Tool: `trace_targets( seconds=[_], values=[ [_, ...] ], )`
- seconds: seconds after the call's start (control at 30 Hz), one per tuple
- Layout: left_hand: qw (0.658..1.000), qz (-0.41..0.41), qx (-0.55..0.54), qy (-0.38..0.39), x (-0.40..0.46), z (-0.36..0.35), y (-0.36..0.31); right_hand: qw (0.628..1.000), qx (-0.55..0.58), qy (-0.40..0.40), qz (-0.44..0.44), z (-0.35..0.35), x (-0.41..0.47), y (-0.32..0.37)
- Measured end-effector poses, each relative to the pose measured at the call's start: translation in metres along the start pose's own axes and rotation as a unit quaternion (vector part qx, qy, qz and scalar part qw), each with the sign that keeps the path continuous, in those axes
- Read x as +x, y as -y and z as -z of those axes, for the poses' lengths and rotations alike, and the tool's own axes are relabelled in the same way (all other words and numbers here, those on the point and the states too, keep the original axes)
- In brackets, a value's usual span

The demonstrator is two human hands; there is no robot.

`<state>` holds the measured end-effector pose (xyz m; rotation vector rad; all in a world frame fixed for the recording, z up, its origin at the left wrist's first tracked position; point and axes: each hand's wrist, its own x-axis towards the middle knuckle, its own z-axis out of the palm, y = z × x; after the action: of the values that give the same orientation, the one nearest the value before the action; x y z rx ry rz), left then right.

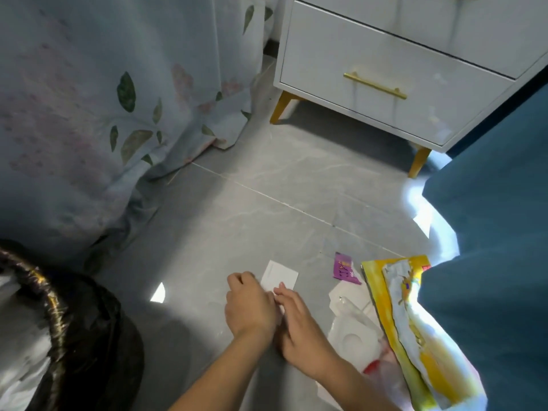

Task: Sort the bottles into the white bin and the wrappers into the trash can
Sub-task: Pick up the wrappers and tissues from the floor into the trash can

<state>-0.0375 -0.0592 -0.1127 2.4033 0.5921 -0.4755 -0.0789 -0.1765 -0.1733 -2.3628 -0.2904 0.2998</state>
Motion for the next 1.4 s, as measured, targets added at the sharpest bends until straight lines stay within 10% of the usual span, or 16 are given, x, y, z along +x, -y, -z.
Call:
trace_targets(
  seconds=[0.47, 0.7, 0.97, 1.23, 1.4],
  values=[
    [0.955, 0.127, -0.246, 0.107, -0.001, -0.01, -0.008, 0.954, 0.274, -0.039, -0.115, 0.041, 0.018, 0.008],
    [0.943, 0.096, -0.308, 0.08, 0.015, 0.006, 0.007, 0.971, -0.081, -0.208, -0.082, 0.129, 0.057, -0.026],
    [0.905, 0.047, -0.418, 0.071, 0.012, 0.017, 0.008, 0.892, -0.344, -0.044, -0.292, 0.137, 0.096, -0.04],
    [0.827, 0.077, -0.533, 0.161, 0.009, 0.029, 0.014, 0.913, -0.317, -0.104, -0.235, 0.135, 0.101, -0.045],
    [0.808, 0.083, -0.554, 0.182, 0.004, 0.027, 0.005, 0.928, 0.021, -0.313, -0.2, 0.127, 0.092, -0.007]
  ],
)
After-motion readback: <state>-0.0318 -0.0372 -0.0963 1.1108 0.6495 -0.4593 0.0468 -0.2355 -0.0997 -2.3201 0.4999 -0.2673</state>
